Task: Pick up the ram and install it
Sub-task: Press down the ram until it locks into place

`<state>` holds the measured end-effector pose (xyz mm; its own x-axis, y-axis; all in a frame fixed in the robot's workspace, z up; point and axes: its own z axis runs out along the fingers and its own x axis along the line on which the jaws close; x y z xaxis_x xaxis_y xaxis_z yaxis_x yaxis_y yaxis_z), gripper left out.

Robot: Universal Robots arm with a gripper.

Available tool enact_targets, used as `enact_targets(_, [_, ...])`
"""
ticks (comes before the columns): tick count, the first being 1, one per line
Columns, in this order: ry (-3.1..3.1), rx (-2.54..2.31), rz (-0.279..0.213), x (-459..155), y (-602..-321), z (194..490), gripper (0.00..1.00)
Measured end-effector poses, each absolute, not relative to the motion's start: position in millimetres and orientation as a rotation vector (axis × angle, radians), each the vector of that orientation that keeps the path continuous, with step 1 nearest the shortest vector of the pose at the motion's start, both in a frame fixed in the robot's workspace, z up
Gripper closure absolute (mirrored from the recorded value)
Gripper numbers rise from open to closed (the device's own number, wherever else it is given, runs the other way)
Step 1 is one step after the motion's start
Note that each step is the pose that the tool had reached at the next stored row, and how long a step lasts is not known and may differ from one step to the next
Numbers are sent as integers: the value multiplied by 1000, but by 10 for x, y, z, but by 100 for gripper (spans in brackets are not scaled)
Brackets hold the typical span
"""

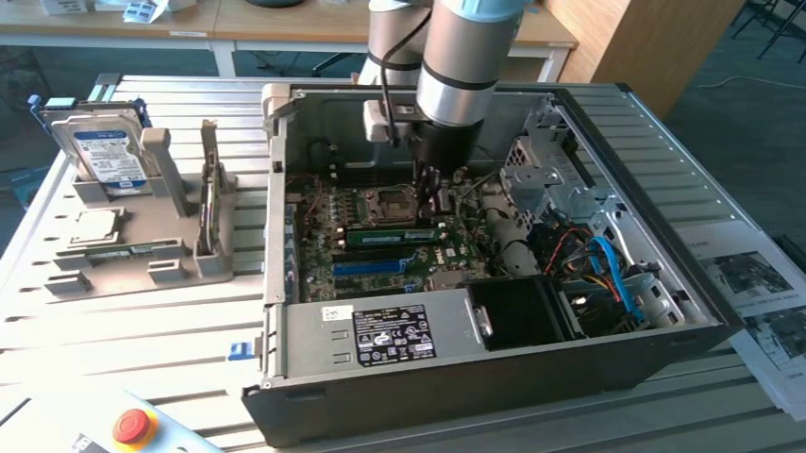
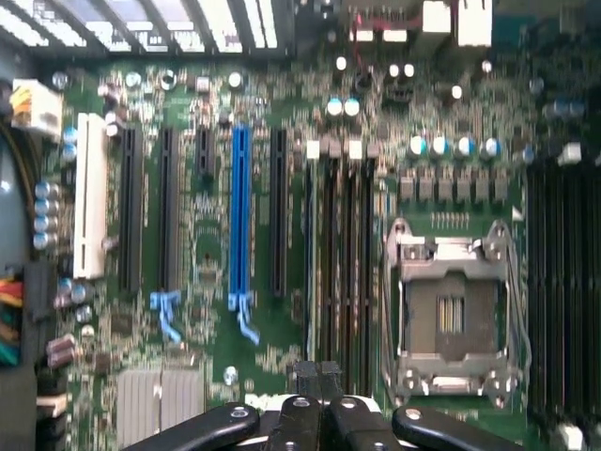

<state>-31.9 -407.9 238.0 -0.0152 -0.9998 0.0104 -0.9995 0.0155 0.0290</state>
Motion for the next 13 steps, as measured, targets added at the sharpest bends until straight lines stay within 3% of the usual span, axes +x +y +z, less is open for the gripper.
enact_targets(13, [-2222,2188,-13,-735,-4079,2380,90])
